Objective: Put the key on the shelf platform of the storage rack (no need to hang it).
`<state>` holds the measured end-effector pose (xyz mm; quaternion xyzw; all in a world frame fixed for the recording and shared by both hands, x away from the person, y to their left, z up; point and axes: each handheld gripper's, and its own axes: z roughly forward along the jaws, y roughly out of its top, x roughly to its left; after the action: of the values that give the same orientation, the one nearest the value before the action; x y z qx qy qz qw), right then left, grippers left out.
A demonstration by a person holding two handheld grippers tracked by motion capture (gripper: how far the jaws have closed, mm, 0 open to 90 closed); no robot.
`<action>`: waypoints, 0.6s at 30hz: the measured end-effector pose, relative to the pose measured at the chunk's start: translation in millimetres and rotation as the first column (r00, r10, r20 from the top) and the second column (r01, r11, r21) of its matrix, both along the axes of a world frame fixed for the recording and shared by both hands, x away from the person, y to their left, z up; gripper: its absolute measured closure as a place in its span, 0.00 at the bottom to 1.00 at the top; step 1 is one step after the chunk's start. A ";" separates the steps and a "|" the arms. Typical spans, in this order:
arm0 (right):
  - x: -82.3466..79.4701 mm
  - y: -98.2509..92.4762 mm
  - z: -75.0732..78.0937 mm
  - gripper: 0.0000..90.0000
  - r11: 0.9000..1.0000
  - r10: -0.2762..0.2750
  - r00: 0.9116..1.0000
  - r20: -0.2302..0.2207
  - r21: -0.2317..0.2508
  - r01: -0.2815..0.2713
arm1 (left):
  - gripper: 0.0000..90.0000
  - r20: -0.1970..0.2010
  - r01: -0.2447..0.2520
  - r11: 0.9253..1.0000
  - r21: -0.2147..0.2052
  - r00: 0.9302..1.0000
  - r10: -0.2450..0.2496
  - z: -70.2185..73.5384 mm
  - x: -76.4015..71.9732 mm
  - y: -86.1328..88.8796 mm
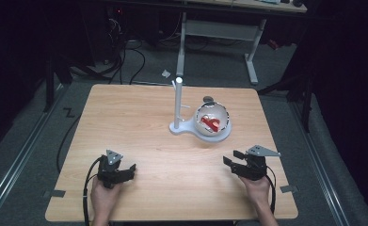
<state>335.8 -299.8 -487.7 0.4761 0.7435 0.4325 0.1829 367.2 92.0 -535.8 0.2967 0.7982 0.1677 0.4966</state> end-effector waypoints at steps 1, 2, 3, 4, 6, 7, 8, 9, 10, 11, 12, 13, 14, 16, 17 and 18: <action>0.0 0.0 0.0 0.47 1.000 0.000 1.000 0.000 0.000 0.000 | 0.24 0.000 0.000 1.000 0.000 1.000 0.000 0.0 0.0 0.0; 0.3 1.4 -0.5 0.48 1.000 0.003 1.000 0.001 -0.004 -0.003 | 0.24 -0.002 -0.002 1.000 -0.002 1.000 0.002 0.1 0.0 -0.2; 0.8 2.7 -1.2 0.48 1.000 0.005 1.000 0.000 -0.003 -0.005 | 0.24 -0.002 -0.001 1.000 -0.002 1.000 0.001 0.1 0.0 -0.2; 1.7 3.5 -2.0 0.48 1.000 0.011 1.000 0.003 -0.006 -0.011 | 0.24 -0.002 -0.002 1.000 -0.002 1.000 0.002 0.1 0.0 -0.2; 2.9 6.4 -3.4 0.48 1.000 0.013 1.000 -0.004 -0.002 -0.013 | 0.24 -0.006 -0.006 1.000 -0.007 1.000 0.006 0.5 0.0 -0.5; 3.9 8.9 -4.5 0.47 1.000 0.018 1.000 -0.012 -0.004 -0.018 | 0.24 0.000 0.000 1.000 0.000 1.000 0.000 0.0 0.0 0.0; 4.7 10.4 -5.1 0.48 1.000 0.025 1.000 -0.011 -0.010 -0.025 | 0.24 0.000 0.000 1.000 0.000 1.000 0.000 0.0 0.0 0.0; 4.8 12.5 -5.4 0.48 1.000 0.026 1.000 -0.017 -0.010 -0.026 | 0.24 -0.002 -0.002 1.000 -0.002 1.000 0.002 0.1 0.0 -0.2; 4.8 12.5 -5.4 0.48 1.000 0.026 1.000 -0.017 -0.010 -0.026 | 0.24 -0.002 -0.002 1.000 -0.002 1.000 0.002 0.1 0.0 -0.2; 5.6 14.8 -6.4 0.48 0.999 0.035 0.999 -0.014 -0.015 -0.035 | 0.24 -0.001 -0.001 1.000 -0.001 1.000 0.001 0.0 0.0 -0.1; 6.6 17.7 -7.6 0.48 0.999 0.045 0.999 -0.016 -0.029 -0.046 | 0.24 -0.002 -0.002 1.000 -0.002 1.000 0.002 0.1 0.0 -0.2; 7.4 20.9 -9.0 0.47 0.998 0.053 0.998 -0.023 -0.043 -0.054 | 0.24 -0.001 -0.003 1.000 -0.003 1.000 0.003 0.2 0.0 -0.3; 8.9 26.6 -11.5 0.47 0.996 0.069 0.997 -0.031 -0.053 -0.071 | 0.24 -0.001 -0.001 1.000 -0.001 1.000 0.001 0.1 0.0 -0.1; 10.4 30.5 -13.0 0.48 0.995 0.079 0.996 -0.033 -0.052 -0.080 | 0.24 0.000 0.000 1.000 0.000 1.000 0.000 0.0 0.0 0.0; 10.4 30.5 -13.0 0.48 0.995 0.079 0.996 -0.033 -0.052 -0.080 | 0.24 0.000 0.000 1.000 0.000 1.000 0.000 0.0 0.0 0.0; 10.7 32.5 -13.2 0.48 0.996 0.079 0.996 -0.037 -0.049 -0.081 | 0.24 0.000 0.001 1.000 0.001 1.000 -0.001 0.0 0.0 0.0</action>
<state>346.5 -267.3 -500.9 0.4488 0.7757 0.4123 0.1641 367.2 92.0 -535.8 0.2971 0.7981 0.1679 0.4965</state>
